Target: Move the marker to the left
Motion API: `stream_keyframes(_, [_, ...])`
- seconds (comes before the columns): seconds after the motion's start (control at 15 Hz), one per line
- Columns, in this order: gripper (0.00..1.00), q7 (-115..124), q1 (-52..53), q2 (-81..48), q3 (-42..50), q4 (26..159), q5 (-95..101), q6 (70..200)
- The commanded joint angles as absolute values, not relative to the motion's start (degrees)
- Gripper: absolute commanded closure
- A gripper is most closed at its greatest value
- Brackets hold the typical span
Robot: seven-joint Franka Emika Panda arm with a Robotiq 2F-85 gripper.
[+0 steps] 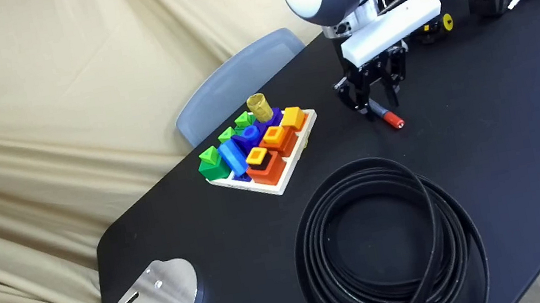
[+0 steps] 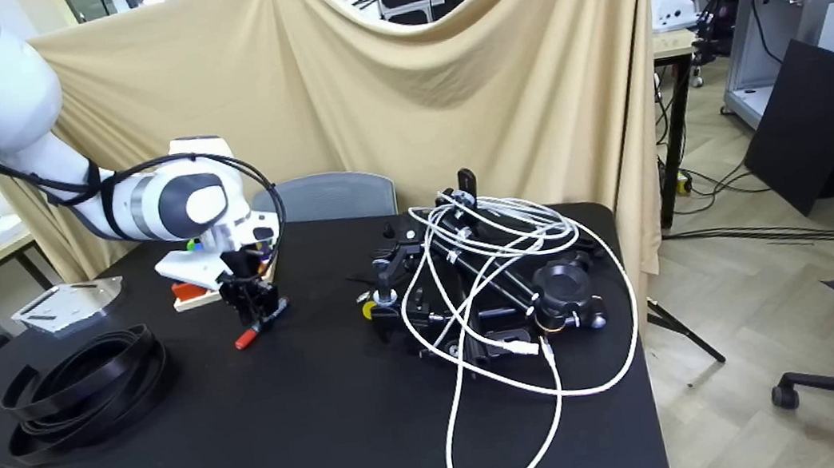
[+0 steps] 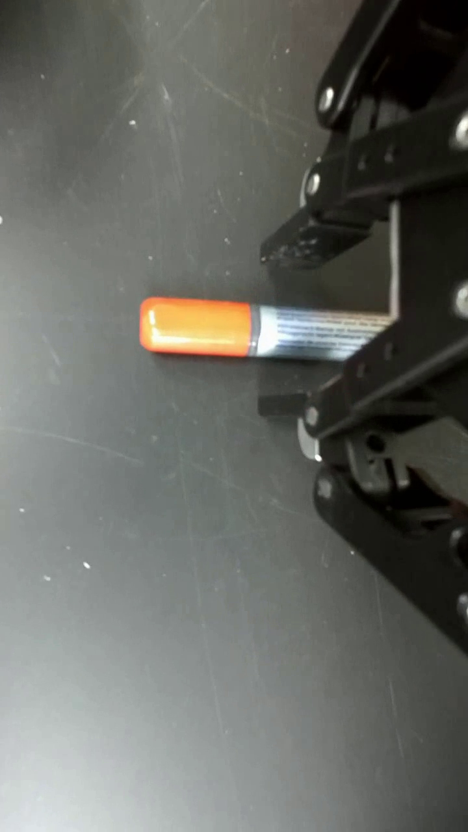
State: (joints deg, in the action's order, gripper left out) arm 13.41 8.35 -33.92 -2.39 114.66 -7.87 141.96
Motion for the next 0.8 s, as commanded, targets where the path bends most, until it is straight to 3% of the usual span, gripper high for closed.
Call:
stream_keyframes(0.0, [0.15,13.68,8.53,-32.87,-2.32,114.2,-7.0,140.75])
stream_keyframes(0.2, [0.0,14.32,9.33,-30.48,-2.79,116.18,-7.18,141.18])
stream_keyframes(0.73, [0.0,20.27,9.12,-23.57,-2.49,121.96,-10.51,142.23])
